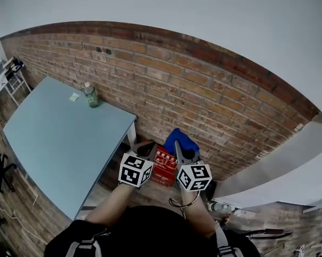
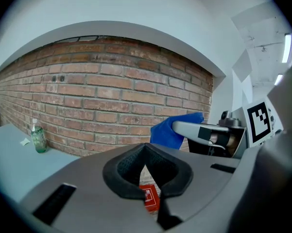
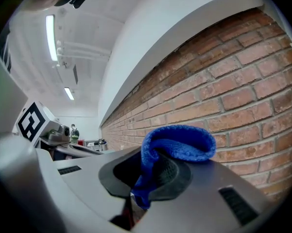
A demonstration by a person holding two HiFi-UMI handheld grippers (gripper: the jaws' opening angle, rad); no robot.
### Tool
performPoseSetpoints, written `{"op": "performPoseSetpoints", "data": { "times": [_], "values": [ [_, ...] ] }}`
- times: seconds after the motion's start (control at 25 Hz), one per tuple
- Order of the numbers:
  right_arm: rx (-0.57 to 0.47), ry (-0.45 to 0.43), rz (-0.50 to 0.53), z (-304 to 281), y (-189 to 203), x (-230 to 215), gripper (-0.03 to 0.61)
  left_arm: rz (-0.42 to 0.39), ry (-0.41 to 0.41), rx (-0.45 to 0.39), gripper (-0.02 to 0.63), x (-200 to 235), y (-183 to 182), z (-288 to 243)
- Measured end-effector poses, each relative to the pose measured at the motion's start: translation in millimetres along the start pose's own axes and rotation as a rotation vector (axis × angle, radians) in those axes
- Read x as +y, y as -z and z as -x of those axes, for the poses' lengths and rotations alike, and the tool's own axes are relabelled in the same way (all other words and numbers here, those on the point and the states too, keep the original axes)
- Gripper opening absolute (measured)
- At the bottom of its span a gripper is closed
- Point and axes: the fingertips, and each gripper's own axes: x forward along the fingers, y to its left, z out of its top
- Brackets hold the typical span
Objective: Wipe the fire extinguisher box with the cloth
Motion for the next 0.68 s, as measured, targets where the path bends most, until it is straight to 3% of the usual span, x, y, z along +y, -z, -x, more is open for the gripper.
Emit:
{"op": "performPoseSetpoints", "data": {
  "times": [0.36,0.68],
  "values": [
    [0.011,-0.027,0.033,-12,2,30,0.041,-0.02,0.001,0.005,-0.005,17,-3,8],
    [0.008,-0.018,0.024,20,9,18,0.041,-0.033,0.029,0.021,-0.006,-19,11,11]
  ]
}}
